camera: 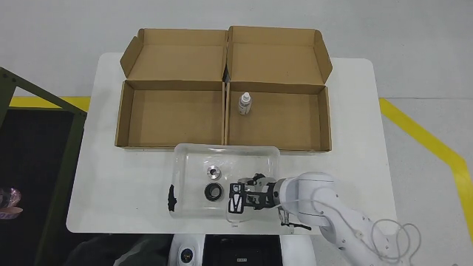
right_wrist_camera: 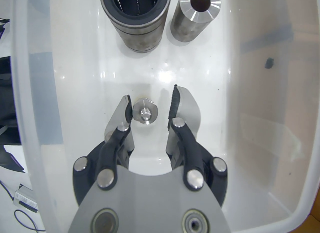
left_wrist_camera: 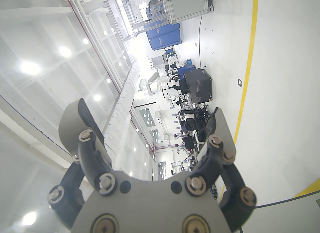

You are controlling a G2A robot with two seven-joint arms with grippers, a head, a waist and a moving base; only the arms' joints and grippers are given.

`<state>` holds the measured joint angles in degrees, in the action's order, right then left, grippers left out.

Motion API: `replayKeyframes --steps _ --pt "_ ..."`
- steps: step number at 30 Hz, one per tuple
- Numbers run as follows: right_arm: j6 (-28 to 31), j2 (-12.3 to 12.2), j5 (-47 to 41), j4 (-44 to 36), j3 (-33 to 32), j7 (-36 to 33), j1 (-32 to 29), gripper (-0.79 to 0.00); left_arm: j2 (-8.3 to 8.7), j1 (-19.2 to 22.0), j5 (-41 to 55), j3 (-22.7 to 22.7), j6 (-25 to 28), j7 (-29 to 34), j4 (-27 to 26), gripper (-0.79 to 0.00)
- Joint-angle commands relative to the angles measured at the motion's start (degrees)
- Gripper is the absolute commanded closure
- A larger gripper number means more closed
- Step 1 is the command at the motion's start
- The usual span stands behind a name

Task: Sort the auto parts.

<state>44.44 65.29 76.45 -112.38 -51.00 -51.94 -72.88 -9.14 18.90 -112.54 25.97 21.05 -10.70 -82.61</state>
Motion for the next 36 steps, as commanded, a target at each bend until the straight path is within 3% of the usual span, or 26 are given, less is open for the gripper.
replayKeyframes --steps 1,21,27,36 --pt "0.2 0.0 -0.6 0.1 0.1 -0.2 0.2 0.000 0.00 0.0 0.0 0.0 0.0 0.0 0.0 -0.785" --pt "1.3 -1.0 1.1 -8.3 -2.0 5.3 1.7 0.000 0.00 0.0 0.0 0.0 0.0 0.0 0.0 -0.785" --pt "3.5 -1.1 5.0 -10.4 -1.3 10.4 3.7 0.000 0.00 0.0 0.0 0.0 0.0 0.0 0.0 -0.785" --pt "1.6 -0.8 7.0 -11.6 -1.8 18.5 6.6 0.000 0.00 0.0 0.0 0.0 0.0 0.0 0.0 -0.785"
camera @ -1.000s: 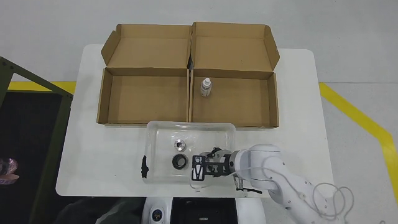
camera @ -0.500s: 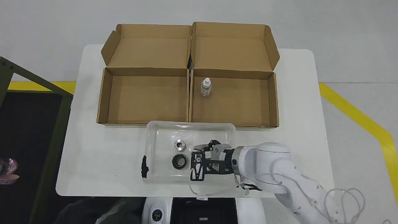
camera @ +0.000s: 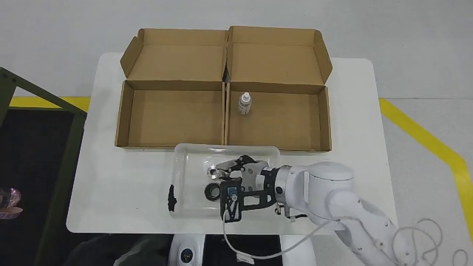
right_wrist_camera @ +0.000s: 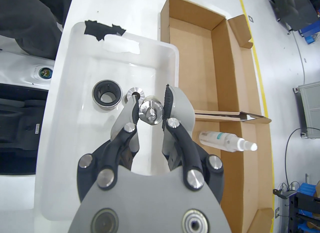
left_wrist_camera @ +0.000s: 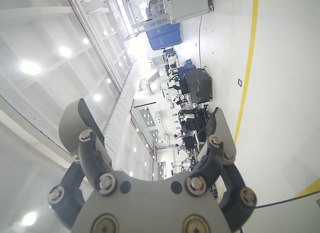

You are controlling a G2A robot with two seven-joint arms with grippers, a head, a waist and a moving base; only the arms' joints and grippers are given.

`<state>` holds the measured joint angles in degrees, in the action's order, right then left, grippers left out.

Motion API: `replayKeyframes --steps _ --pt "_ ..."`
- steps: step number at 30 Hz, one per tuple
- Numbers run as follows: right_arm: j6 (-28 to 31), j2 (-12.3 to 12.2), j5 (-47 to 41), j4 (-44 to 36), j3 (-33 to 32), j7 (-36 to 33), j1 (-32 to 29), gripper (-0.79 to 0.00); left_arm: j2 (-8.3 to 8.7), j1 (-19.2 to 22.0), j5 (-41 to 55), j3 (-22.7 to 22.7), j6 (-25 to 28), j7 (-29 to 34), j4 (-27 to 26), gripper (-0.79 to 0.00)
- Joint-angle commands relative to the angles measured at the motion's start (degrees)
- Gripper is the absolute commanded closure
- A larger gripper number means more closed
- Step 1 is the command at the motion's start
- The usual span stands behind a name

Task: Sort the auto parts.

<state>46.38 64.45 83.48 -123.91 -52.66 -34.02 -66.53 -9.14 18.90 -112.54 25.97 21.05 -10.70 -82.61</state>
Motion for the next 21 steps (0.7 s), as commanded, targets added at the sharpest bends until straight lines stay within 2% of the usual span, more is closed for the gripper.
replayKeyframes --steps 1,11,21 --pt "-0.8 0.1 0.1 0.0 -0.2 1.3 0.5 0.000 0.00 0.0 0.0 0.0 0.0 0.0 0.0 -0.785" --pt "-2.5 0.3 0.7 -0.8 -1.1 6.2 2.2 0.000 0.00 0.0 0.0 0.0 0.0 0.0 0.0 -0.785" --pt "-3.9 -0.2 1.5 -0.8 -5.1 9.7 1.9 0.000 0.00 0.0 0.0 0.0 0.0 0.0 0.0 -0.785"
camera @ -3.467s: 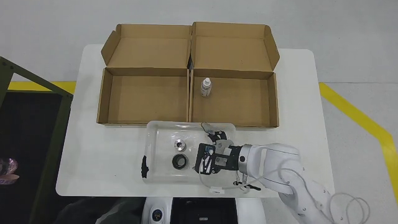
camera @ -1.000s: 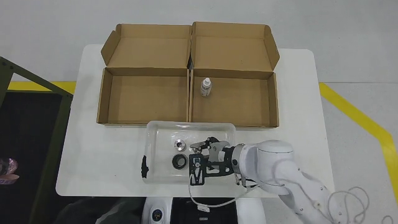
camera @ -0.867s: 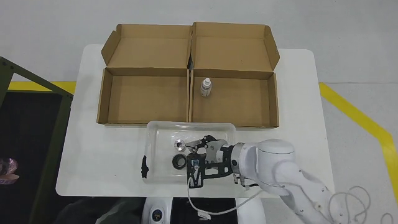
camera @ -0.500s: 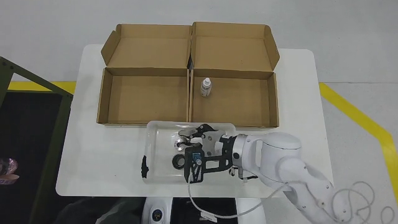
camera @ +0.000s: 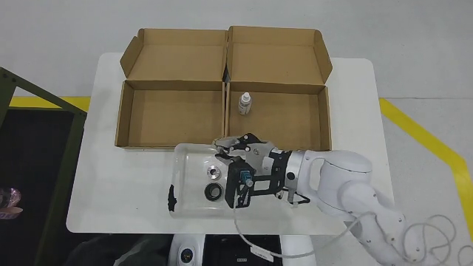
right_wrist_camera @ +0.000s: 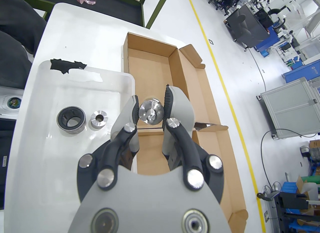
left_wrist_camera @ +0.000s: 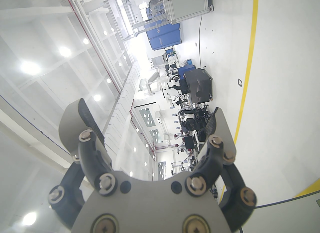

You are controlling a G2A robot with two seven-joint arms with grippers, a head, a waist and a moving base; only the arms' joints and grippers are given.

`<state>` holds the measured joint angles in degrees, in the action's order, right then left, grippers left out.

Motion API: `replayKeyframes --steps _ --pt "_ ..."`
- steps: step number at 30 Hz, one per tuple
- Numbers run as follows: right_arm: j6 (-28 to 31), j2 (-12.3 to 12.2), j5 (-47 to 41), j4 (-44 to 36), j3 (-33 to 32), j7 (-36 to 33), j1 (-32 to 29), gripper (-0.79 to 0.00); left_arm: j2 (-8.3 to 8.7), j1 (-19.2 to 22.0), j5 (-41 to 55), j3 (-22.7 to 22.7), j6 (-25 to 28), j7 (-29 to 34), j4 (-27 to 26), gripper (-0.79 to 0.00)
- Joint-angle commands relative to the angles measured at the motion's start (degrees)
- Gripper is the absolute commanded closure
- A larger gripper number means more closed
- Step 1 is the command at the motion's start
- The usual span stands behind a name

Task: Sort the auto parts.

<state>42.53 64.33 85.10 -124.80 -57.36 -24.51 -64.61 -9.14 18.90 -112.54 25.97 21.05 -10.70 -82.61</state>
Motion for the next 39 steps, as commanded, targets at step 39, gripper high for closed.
replayKeyframes --steps 39 --pt "-5.0 1.2 -17.6 32.8 -2.6 -4.2 10.3 0.000 0.00 0.0 0.0 0.0 0.0 0.0 0.0 -0.785"
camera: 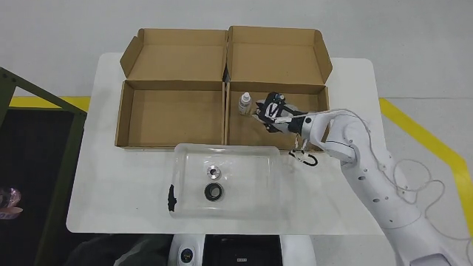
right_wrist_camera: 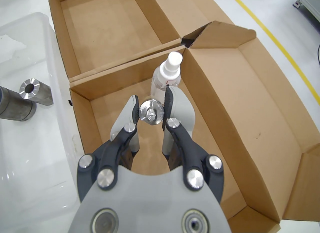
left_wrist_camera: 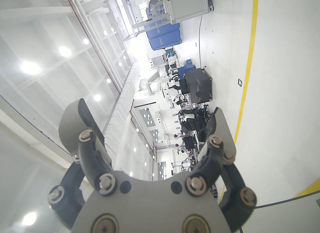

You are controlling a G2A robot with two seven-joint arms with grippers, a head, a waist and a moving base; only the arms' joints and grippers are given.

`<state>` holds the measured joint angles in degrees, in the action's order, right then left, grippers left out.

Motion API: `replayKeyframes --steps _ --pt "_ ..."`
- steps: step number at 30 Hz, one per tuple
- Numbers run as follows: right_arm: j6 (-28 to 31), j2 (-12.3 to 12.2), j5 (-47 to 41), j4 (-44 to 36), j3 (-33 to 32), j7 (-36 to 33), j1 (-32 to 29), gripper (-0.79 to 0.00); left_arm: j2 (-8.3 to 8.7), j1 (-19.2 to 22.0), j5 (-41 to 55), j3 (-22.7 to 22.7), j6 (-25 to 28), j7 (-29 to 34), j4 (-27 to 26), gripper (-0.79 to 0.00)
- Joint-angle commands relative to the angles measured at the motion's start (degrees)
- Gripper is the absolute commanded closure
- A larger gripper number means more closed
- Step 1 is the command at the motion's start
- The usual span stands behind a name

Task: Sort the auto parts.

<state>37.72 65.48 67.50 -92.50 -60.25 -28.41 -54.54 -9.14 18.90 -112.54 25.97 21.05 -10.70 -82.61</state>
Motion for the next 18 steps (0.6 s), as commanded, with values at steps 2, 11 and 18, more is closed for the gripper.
replayKeyframes --steps 2,11,18 --pt "-0.4 0.3 0.0 2.0 1.2 -1.0 0.9 0.000 0.00 0.0 0.0 0.0 0.0 0.0 0.0 -0.785" --pt "-1.5 1.1 0.4 8.2 3.5 -1.5 4.4 0.000 0.00 0.0 0.0 0.0 0.0 0.0 0.0 -0.785" --pt "-3.3 2.3 1.2 11.8 6.9 -1.8 7.0 0.000 0.00 0.0 0.0 0.0 0.0 0.0 0.0 -0.785"
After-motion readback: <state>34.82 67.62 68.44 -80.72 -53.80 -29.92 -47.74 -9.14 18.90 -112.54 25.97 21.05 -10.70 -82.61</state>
